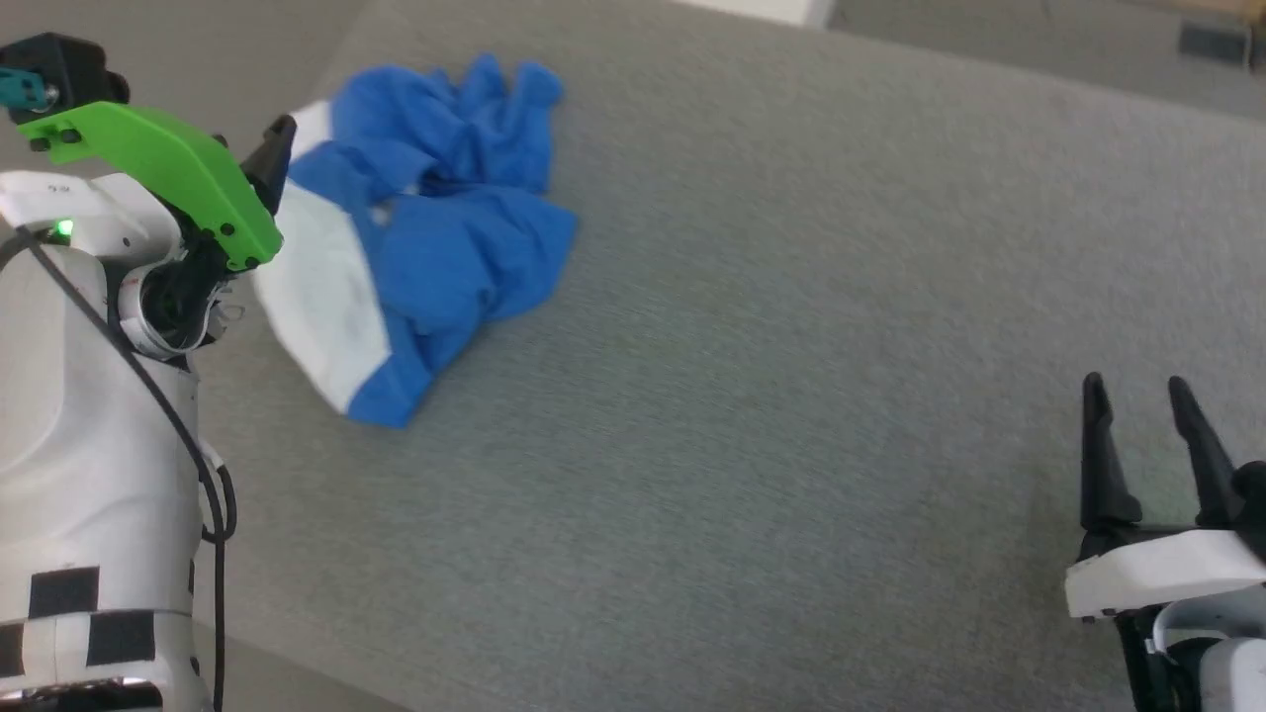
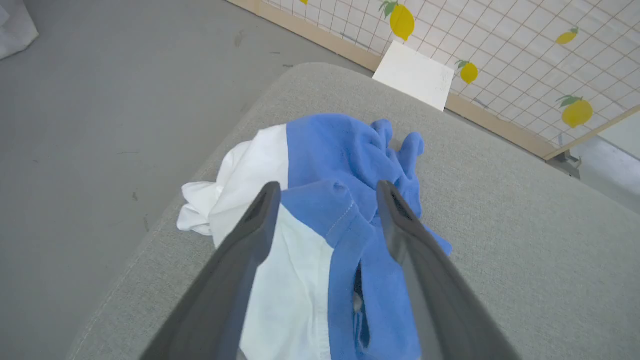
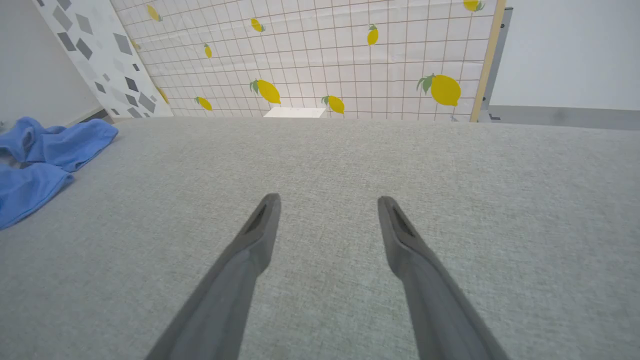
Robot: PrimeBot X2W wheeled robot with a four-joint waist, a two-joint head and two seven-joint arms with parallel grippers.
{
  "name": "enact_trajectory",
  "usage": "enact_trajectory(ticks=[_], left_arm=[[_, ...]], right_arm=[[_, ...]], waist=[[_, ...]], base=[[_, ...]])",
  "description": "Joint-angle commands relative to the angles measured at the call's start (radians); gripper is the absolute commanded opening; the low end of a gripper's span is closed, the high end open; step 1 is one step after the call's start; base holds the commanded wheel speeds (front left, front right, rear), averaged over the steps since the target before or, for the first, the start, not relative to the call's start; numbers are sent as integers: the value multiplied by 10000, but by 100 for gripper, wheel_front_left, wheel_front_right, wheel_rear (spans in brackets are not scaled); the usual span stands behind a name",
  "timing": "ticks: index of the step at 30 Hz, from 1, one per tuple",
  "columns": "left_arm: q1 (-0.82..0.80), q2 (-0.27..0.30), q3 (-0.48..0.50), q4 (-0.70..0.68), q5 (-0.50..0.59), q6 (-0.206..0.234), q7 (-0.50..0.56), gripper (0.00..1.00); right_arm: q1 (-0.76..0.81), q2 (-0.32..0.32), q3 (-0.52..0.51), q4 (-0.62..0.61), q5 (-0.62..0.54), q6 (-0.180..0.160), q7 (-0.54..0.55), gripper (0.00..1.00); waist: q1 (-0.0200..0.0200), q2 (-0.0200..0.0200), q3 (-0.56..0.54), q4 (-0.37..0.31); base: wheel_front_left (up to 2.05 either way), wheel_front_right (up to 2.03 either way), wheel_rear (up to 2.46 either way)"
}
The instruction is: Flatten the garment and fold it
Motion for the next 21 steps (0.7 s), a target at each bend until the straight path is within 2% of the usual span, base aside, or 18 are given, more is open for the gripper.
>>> enact_trajectory(ticks=[1, 7, 8, 12, 13, 14, 17, 21], left_arm=[[-231, -1, 20, 144, -104, 89, 174, 100], [-359, -606, -227, 916, -546, 247, 1342, 100], [-114, -1042, -561, 1481, -563, 626, 2205, 100], [205, -1459, -738, 1805, -768, 912, 3104, 100], [254, -1508, -756, 1808, -794, 950, 3180, 81], [303, -1524, -794, 1774, -783, 948, 3182, 0], [367, -1403, -804, 1530, -663, 822, 2639, 0], [272, -1036, -687, 1111, -269, 805, 1148, 0]], right_arm=[[-125, -6, -77, -128, -65, -15, 39, 100], [-114, -6, -224, -410, -11, -15, 55, 100], [-82, -6, -168, -472, 49, -15, 43, 100], [-37, -6, -199, -542, 14, -15, 84, 100], [-25, -6, -217, -554, 1, -15, 92, 100], [-17, -6, -246, -566, -10, -15, 107, 100], [-21, -6, -273, -590, -60, -15, 162, 100], [17, -6, -180, -494, -77, -15, 172, 100]], waist=[[0, 0, 1390, -1233], [0, 0, 1883, -1355], [0, 0, 2020, -1310], [0, 0, 2082, -1195], [0, 0, 2080, -1165], [0, 0, 2065, -1122], [0, 0, 1938, -1000], [0, 0, 1514, -782]], base=[[0, 0, 0], [0, 0, 0], [0, 0, 0], [0, 0, 0], [0, 0, 0], [0, 0, 0], [0, 0, 0], [0, 0, 0]])
